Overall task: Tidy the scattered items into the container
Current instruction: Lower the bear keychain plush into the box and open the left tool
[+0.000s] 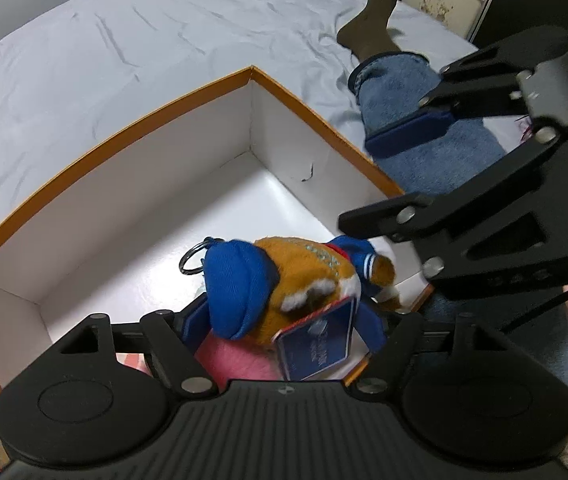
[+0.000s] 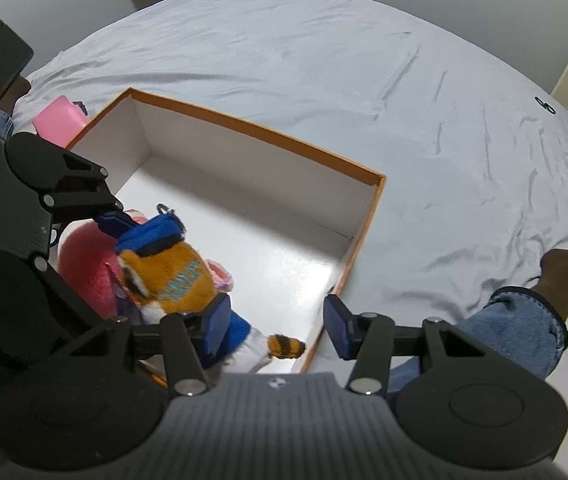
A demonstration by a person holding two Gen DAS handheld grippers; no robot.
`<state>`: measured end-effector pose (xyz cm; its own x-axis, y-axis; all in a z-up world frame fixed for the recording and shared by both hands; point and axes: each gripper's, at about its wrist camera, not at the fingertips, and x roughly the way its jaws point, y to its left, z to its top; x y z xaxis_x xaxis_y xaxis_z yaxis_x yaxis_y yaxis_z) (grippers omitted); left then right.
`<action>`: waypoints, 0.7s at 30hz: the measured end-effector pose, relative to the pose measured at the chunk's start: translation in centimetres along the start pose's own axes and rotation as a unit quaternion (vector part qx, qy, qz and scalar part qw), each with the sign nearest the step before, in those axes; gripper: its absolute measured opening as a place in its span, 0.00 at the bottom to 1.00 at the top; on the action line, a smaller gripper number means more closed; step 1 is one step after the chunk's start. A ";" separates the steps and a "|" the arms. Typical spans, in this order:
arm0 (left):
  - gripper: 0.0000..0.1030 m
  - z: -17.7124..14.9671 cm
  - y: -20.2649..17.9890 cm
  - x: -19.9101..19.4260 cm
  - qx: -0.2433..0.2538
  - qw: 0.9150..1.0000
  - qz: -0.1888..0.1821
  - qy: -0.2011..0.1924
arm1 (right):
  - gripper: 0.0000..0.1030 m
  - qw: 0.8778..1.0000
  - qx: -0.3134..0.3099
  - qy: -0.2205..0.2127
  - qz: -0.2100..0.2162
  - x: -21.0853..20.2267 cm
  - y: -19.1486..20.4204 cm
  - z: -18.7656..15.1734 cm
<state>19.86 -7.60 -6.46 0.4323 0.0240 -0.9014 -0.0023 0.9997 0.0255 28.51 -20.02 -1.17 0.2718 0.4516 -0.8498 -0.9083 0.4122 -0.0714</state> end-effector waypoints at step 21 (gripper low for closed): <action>0.47 -3.7 3.1 -4.8 -0.074 0.995 -0.031 -0.053 | 0.48 1.000 0.011 -0.006 -0.003 0.3 0.3 1.5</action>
<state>14.47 -4.59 -3.69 0.5291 -0.0305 -0.8480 -0.1021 0.9898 -0.0992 28.82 -18.62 -0.66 0.2818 0.4582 -0.8430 -0.8991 0.4328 -0.0652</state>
